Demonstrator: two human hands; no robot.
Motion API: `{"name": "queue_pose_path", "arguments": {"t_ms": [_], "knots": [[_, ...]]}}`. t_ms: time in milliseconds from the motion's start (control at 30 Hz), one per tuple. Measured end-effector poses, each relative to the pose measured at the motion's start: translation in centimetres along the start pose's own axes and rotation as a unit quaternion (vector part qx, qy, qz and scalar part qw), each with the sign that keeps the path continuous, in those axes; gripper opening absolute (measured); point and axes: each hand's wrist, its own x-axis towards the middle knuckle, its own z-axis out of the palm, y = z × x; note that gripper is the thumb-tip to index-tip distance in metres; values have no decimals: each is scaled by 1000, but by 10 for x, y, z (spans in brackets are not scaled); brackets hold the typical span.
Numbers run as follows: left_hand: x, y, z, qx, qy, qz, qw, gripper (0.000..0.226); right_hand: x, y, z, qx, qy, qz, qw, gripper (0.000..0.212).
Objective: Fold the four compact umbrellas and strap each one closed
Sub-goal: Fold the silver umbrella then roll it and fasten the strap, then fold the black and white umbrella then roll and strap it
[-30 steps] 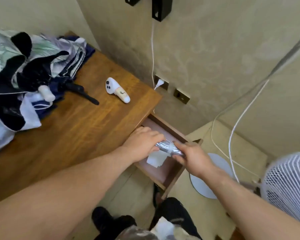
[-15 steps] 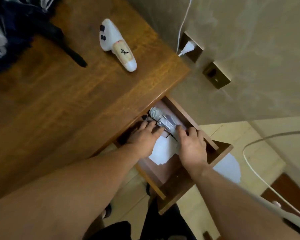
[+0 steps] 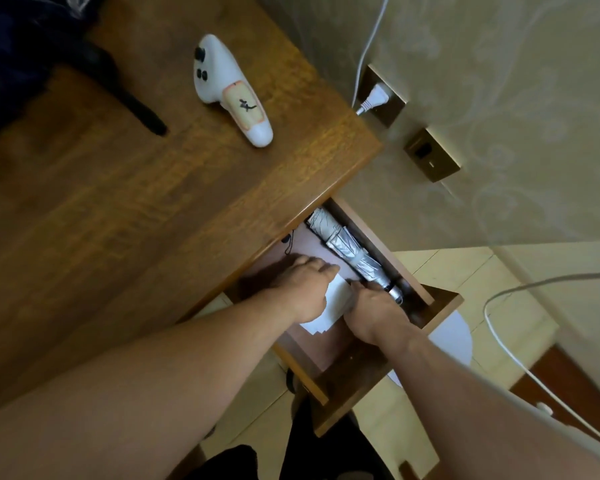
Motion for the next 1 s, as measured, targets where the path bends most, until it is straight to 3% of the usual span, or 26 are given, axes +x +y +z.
{"name": "queue_pose_path", "arguments": {"t_ms": [67, 200, 300, 467, 667, 833, 1000], "knots": [[-21, -5, -5, -33, 23, 17, 999, 63, -9, -2, -6, -6, 7, -8, 1000, 54], [-73, -7, -19, -159, 55, -49, 985, 47, -31, -6, -23, -1, 27, -17, 999, 51], [-120, -12, -26, -226, 29, -55, 972, 43, -58, -14, -37, 1, 32, -10, 999, 50], [-223, -48, -40, -208, 3, -25, 978, 38, -126, -59, -56, -36, 55, 4, 998, 44], [-384, -144, -61, -241, 84, -55, 965, 34, -219, -177, -37, -46, 123, -52, 990, 43], [-496, -244, -56, -314, 186, -120, 923, 23, -272, -297, -10, -36, 164, -138, 976, 36], [-560, -304, -60, -350, 280, -153, 880, 22, -298, -391, -26, -54, 199, -201, 958, 40]]}}
